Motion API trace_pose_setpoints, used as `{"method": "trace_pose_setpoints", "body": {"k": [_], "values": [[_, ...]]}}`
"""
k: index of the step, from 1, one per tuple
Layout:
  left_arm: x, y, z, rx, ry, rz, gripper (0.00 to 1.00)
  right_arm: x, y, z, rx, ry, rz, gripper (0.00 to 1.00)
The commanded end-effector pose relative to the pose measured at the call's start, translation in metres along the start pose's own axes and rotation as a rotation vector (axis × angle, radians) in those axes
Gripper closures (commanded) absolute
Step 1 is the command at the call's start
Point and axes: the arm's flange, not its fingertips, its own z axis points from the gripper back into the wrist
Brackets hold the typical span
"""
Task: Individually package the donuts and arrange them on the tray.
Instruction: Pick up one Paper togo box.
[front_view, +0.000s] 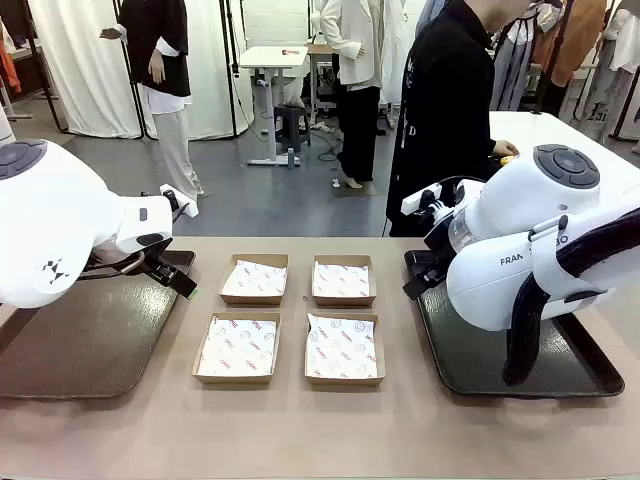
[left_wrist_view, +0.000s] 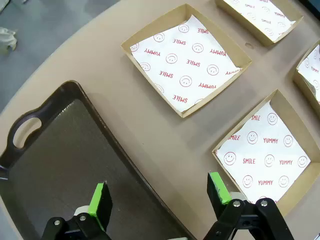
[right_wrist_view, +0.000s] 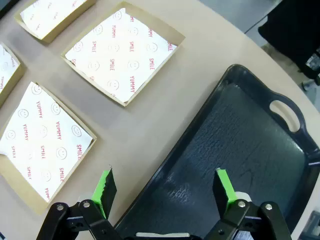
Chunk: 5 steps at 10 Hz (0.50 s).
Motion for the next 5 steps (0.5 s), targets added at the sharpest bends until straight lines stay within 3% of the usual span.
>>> {"method": "trace_pose_setpoints", "body": {"k": [1, 5], "values": [[0.0000, -0.0001, 0.0000, 0.000, 0.000, 0.000, 0.00, 0.0000, 0.0000, 0.0000, 0.000, 0.000, 0.000, 0.00], [0.0000, -0.0001, 0.0000, 0.000, 0.000, 0.000, 0.00, 0.0000, 0.0000, 0.0000, 0.000, 0.000, 0.000, 0.00]]}}
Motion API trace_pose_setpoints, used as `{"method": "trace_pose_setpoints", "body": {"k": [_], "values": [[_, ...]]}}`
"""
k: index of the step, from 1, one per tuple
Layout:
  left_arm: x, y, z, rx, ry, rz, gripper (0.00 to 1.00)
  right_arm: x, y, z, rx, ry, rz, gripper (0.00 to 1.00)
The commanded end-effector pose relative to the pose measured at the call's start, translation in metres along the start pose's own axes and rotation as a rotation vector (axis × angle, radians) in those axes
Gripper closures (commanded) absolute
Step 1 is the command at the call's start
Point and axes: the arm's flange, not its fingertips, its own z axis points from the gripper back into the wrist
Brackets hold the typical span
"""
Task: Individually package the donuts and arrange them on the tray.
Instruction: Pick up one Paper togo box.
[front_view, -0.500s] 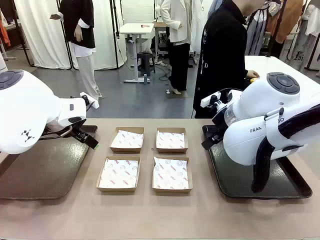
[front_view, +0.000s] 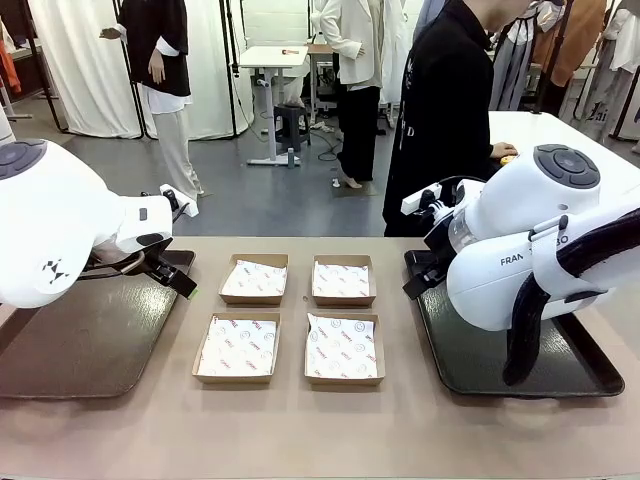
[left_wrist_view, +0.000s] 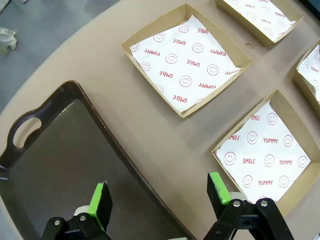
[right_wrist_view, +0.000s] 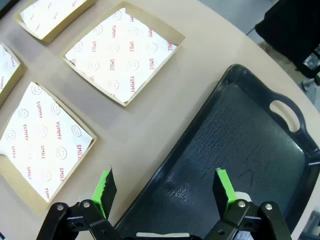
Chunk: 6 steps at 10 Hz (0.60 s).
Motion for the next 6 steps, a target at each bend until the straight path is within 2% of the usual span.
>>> {"method": "trace_pose_setpoints", "body": {"k": [1, 6], "values": [[0.0000, 0.0000, 0.0000, 0.000, 0.000, 0.000, 0.00, 0.0000, 0.0000, 0.0000, 0.000, 0.000, 0.000, 0.00], [0.0000, 0.0000, 0.0000, 0.000, 0.000, 0.000, 0.00, 0.0000, 0.0000, 0.0000, 0.000, 0.000, 0.000, 0.00]]}}
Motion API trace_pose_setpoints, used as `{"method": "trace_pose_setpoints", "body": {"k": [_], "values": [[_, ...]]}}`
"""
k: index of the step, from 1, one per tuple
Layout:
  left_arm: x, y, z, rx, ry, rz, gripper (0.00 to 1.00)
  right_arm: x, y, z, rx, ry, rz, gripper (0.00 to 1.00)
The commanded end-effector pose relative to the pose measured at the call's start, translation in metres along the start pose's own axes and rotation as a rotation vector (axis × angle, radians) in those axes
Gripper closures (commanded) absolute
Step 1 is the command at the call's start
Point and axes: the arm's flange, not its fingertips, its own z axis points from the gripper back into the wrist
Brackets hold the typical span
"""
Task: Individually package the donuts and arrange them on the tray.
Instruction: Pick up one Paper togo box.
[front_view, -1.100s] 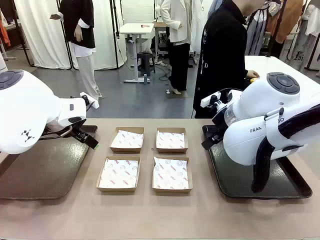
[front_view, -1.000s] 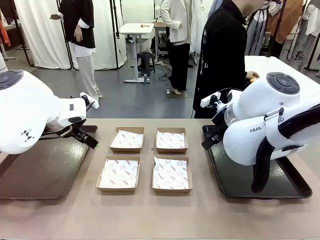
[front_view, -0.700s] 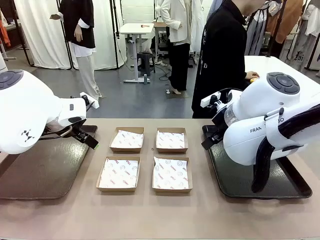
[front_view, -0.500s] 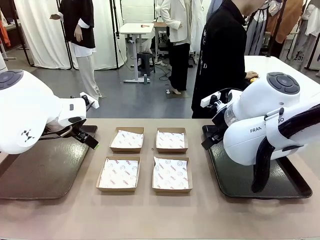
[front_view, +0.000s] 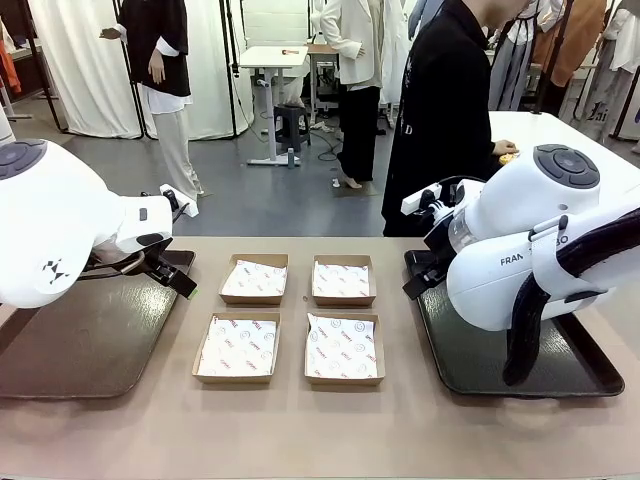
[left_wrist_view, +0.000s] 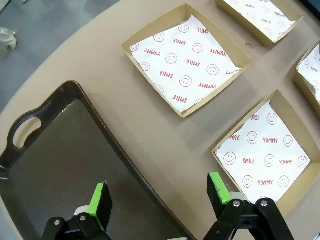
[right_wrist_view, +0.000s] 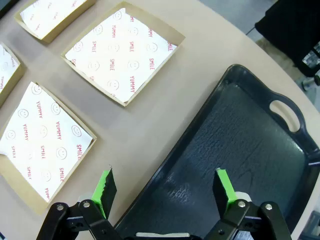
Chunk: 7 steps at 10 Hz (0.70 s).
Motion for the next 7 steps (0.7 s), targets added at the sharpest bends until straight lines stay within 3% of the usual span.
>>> {"method": "trace_pose_setpoints", "body": {"k": [1, 3, 4, 7], "values": [[0.000, 0.000, 0.000, 0.000, 0.000, 0.000, 0.00, 0.000, 0.000, 0.000, 0.000, 0.000, 0.000, 0.00], [0.000, 0.000, 0.000, 0.000, 0.000, 0.000, 0.00, 0.000, 0.000, 0.000, 0.000, 0.000, 0.000, 0.00], [0.000, 0.000, 0.000, 0.000, 0.000, 0.000, 0.00, -0.014, 0.009, 0.016, -0.063, 0.031, 0.080, 0.00], [-0.065, -0.022, 0.073, 0.015, 0.050, -0.122, 0.00, -0.084, 0.027, 0.090, -0.086, 0.195, 0.168, 0.00]]}}
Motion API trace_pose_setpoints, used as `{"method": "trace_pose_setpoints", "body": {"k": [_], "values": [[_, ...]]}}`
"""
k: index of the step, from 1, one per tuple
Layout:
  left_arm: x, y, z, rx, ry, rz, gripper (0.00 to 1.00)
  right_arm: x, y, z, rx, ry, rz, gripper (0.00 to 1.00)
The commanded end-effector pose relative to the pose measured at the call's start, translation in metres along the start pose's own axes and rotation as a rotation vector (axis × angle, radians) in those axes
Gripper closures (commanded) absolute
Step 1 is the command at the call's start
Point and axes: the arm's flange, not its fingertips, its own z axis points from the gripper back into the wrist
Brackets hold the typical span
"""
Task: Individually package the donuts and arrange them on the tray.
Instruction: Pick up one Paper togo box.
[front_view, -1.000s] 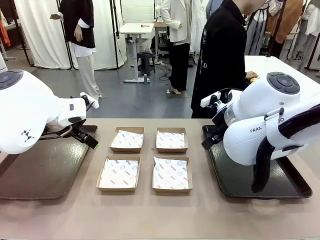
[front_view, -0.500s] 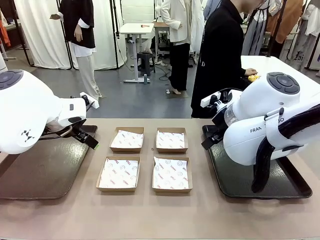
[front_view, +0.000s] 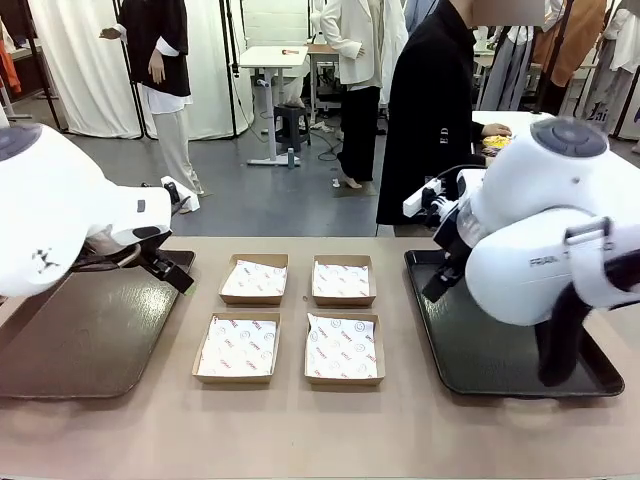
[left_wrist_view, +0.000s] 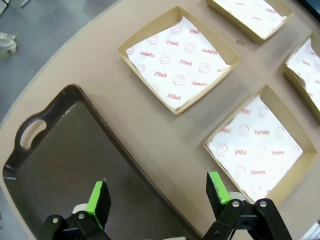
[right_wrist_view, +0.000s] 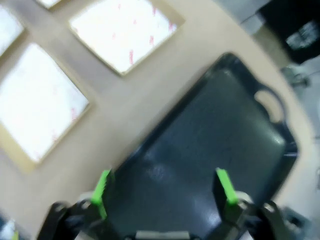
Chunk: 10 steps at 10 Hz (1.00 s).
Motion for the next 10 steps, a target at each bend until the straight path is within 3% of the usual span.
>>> {"method": "trace_pose_setpoints", "body": {"k": [1, 3, 5, 6, 10], "values": [[-0.094, -0.024, 0.059, -0.023, 0.064, -0.073, 0.00, -0.113, 0.040, 0.057, -0.019, 0.101, 0.017, 0.00], [-0.121, -0.035, 0.078, -0.043, 0.108, -0.097, 0.00, -0.154, 0.045, 0.076, 0.009, 0.191, -0.021, 0.00], [-0.136, -0.038, 0.089, 0.000, 0.136, -0.100, 0.00, -0.173, 0.043, 0.084, 0.037, 0.179, -0.056, 0.00], [-0.012, -0.002, 0.073, -0.033, 0.130, -0.088, 0.00, -0.045, -0.003, 0.094, 0.000, 0.215, -0.037, 0.00], [-0.015, -0.002, 0.084, -0.033, 0.144, -0.089, 0.00, -0.052, -0.004, 0.107, 0.009, 0.221, -0.045, 0.00]]}}
